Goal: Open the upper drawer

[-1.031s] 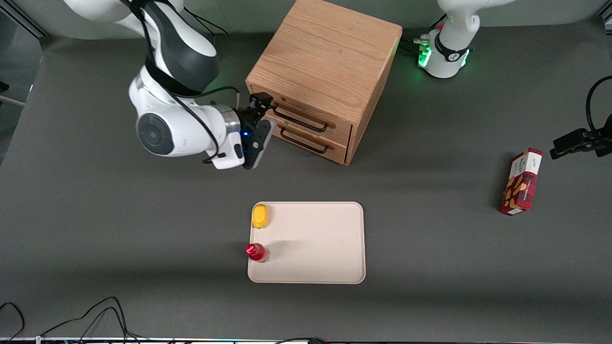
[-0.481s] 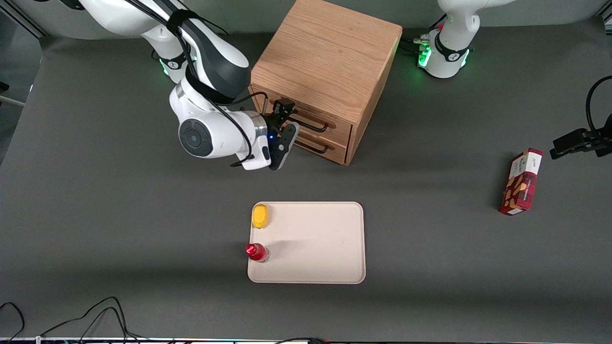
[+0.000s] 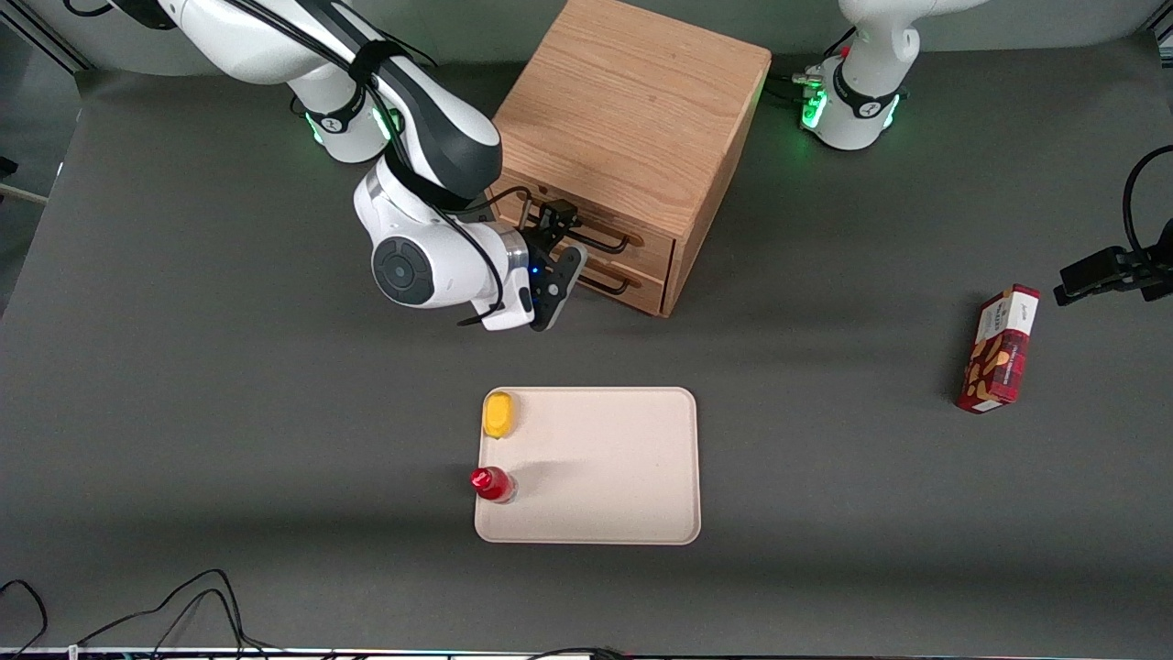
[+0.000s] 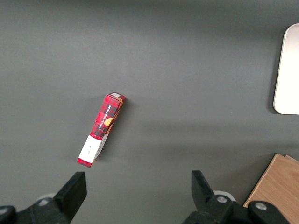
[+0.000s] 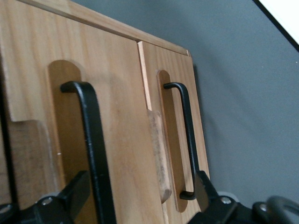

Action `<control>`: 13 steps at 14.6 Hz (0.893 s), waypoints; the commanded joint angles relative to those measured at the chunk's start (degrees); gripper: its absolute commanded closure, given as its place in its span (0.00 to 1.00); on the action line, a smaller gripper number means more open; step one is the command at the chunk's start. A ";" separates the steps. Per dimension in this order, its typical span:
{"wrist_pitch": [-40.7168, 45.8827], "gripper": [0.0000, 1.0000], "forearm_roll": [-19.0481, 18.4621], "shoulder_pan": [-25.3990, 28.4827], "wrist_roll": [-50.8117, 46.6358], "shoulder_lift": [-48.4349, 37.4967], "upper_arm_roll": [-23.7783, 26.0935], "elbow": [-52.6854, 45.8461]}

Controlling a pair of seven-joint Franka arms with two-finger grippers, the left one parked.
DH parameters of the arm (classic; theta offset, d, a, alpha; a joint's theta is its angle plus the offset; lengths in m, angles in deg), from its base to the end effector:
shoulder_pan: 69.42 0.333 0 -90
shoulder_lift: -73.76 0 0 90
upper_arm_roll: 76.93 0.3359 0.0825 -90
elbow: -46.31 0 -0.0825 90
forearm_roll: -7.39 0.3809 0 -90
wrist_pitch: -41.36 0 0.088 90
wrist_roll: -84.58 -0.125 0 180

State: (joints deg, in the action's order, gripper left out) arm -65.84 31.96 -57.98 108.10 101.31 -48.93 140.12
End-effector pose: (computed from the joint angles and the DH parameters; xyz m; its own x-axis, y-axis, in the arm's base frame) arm 0.5066 0.4168 0.3694 0.6220 0.7830 -0.0004 0.6236 -0.4957 -0.6044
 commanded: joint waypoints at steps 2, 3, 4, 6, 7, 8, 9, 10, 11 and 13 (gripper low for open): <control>-2.57 0.00 -1.44 0.08 0.30 1.89 0.30 -0.29; -3.19 0.00 -2.14 0.08 0.30 2.33 0.38 -0.38; -3.28 0.00 -2.24 0.08 0.30 2.77 0.38 -0.73; -3.19 0.00 -2.33 -0.27 0.30 4.00 0.21 -2.13; -3.19 0.00 -2.33 -0.45 0.30 4.61 -0.23 -3.01; -3.19 0.00 -2.33 -0.54 0.30 5.40 -0.49 -3.89; -3.10 0.00 -2.94 -0.80 0.47 6.28 -0.58 -4.68; -3.10 0.00 -4.33 -0.89 0.39 6.81 -0.67 -5.21; -3.02 0.00 -5.22 -0.98 0.30 6.99 -0.67 -5.91; -2.49 0.00 -5.40 -1.50 0.47 7.26 -1.63 -7.14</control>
State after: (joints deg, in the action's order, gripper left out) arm -68.84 28.20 -59.39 108.10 106.72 -49.97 136.03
